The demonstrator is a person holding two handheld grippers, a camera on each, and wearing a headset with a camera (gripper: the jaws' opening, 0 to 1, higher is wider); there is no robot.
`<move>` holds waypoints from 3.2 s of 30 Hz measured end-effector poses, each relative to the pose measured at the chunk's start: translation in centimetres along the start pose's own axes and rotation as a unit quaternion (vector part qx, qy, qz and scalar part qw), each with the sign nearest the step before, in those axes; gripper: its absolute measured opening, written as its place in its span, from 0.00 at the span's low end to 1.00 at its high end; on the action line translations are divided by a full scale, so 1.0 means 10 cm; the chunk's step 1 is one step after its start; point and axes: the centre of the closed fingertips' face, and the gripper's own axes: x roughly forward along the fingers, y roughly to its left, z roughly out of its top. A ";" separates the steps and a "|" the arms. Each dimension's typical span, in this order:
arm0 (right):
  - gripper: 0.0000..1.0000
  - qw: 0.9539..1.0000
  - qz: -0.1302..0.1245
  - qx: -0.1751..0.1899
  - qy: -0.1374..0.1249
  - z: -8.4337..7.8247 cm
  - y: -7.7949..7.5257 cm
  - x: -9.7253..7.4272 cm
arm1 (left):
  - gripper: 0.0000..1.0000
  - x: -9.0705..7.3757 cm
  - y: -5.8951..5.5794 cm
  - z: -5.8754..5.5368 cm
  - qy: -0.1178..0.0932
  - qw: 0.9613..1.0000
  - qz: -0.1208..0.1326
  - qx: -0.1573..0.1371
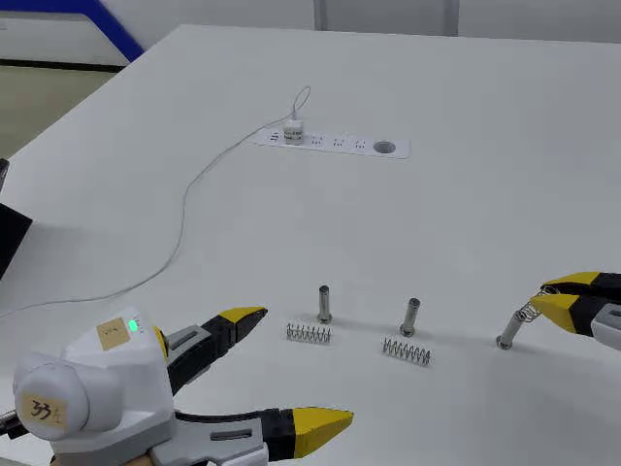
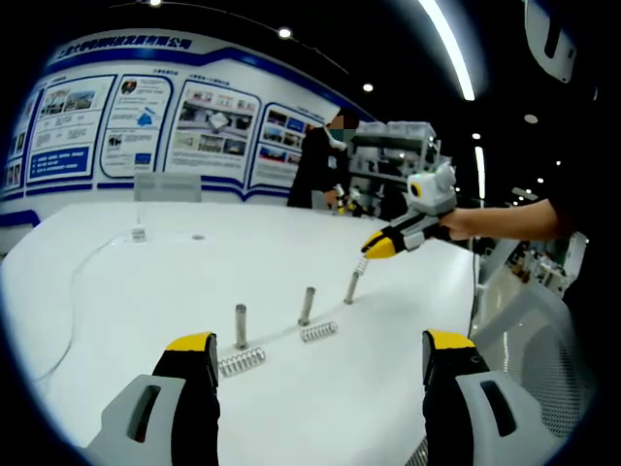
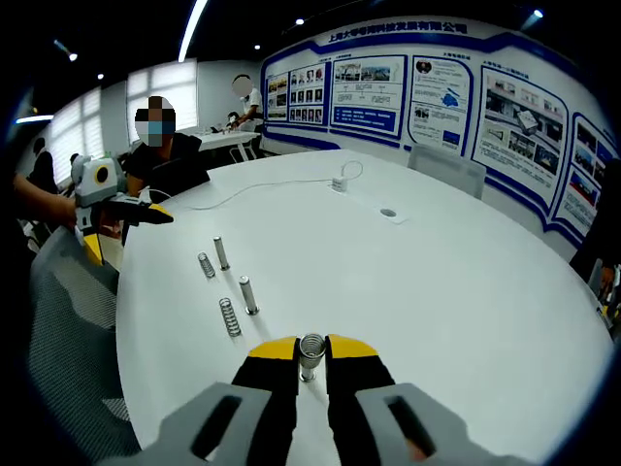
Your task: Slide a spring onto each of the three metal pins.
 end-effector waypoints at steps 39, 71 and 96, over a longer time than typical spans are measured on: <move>0.11 0.997 0.006 -0.037 0.068 -0.27 0.06 0.35 | 1.00 -0.01 0.05 -0.02 0.001 1.000 0.014 -0.010; 0.17 0.997 -0.009 -0.028 0.072 -0.31 0.01 0.33 | 0.98 -0.02 0.05 -0.03 0.004 1.000 0.012 -0.022; 0.17 0.995 0.070 -0.058 0.052 -0.10 0.73 0.53 | 0.96 -0.02 0.06 -0.07 0.019 1.000 0.017 -0.012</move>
